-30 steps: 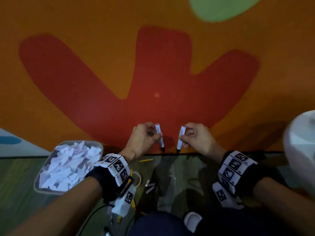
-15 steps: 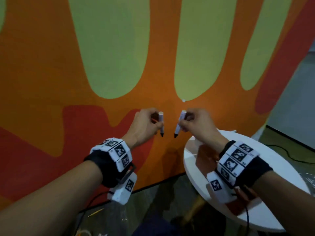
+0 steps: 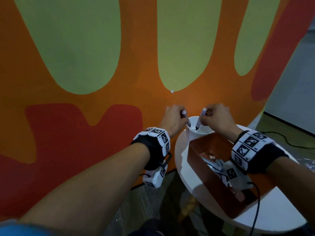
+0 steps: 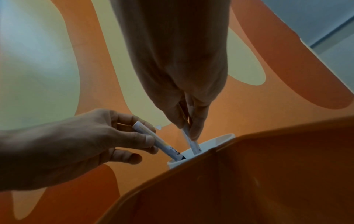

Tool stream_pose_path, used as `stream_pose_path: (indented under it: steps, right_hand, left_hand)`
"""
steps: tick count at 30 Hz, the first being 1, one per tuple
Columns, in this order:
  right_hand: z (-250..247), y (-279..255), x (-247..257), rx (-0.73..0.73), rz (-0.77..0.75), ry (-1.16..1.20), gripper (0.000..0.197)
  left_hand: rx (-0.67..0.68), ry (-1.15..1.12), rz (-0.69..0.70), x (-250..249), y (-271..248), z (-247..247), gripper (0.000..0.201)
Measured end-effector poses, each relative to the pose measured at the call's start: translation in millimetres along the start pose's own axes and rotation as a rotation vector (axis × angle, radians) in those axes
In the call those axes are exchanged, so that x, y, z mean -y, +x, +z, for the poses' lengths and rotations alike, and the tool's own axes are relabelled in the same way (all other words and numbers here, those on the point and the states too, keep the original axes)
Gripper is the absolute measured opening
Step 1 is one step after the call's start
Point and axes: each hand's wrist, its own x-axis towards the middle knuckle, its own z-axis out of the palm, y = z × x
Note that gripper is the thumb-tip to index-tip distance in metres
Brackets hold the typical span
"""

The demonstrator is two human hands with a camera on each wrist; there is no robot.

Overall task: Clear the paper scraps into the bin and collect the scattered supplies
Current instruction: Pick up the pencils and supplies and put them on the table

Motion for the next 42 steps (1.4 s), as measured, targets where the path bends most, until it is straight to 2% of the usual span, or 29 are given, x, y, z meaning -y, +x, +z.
stream_pose_path:
  steps: [2,4,6,9,14,17,21,26,29,34,38,42]
  right_hand:
    - [2.6,3.2,-4.0,0.021,0.001,-0.031,0.022]
    - [2.3,6.0,-4.1,0.116,0.022,-0.078,0.006]
    - [-0.8,7.3,-2.7,0.207,0.04,-0.136,0.013]
    - [-7.1,7.3,4.6,0.208,-0.01,-0.163,0.014]
    - [-3.5,0.1,56.7,0.185,-0.174,-0.101,0.009]
    - [17.1,-15.9,106.5,0.291,-0.293,-0.036,0.011]
    - [69.7,-41.8,156.9,0.508,-0.425,0.02,0.007]
    - [148.1,-68.6,184.8,0.707,-0.442,0.013,0.022]
    - [204.6,-87.1,191.5,0.848,-0.442,-0.001,0.025]
    - [308.7,-116.5,183.9,1.055,-0.41,-0.026,0.026]
    - [394.3,-142.0,170.1,1.214,-0.43,-0.114,0.022]
    - [460.1,-168.7,154.0,1.333,-0.491,-0.204,0.015]
  left_hand:
    - [0.018,0.018,0.003,2.6,3.3,5.4,0.012]
    - [0.049,0.036,0.009,5.0,4.8,8.9,0.012]
    - [0.072,0.064,0.016,8.7,4.4,9.1,0.023]
    - [0.089,0.1,0.039,18.4,-2.8,-2.5,0.034]
    - [0.099,0.111,0.026,40.5,-31.1,-47.2,0.027]
    - [0.074,0.138,-0.007,56.9,-54.0,-79.9,0.025]
    - [0.048,0.178,-0.084,94.6,-95.1,-122.8,0.02]
    - [0.021,0.185,-0.279,160.4,-163.4,-162.9,0.018]
    - [0.019,0.194,-0.402,205.7,-212.0,-175.0,0.014]
    - [0.033,0.156,-0.589,288.9,-285.7,-161.8,0.012]
    - [0.068,0.114,-0.727,350.0,-329.5,-132.5,0.006]
    - [0.204,0.077,-0.812,391.5,-359.9,-95.8,0.012]
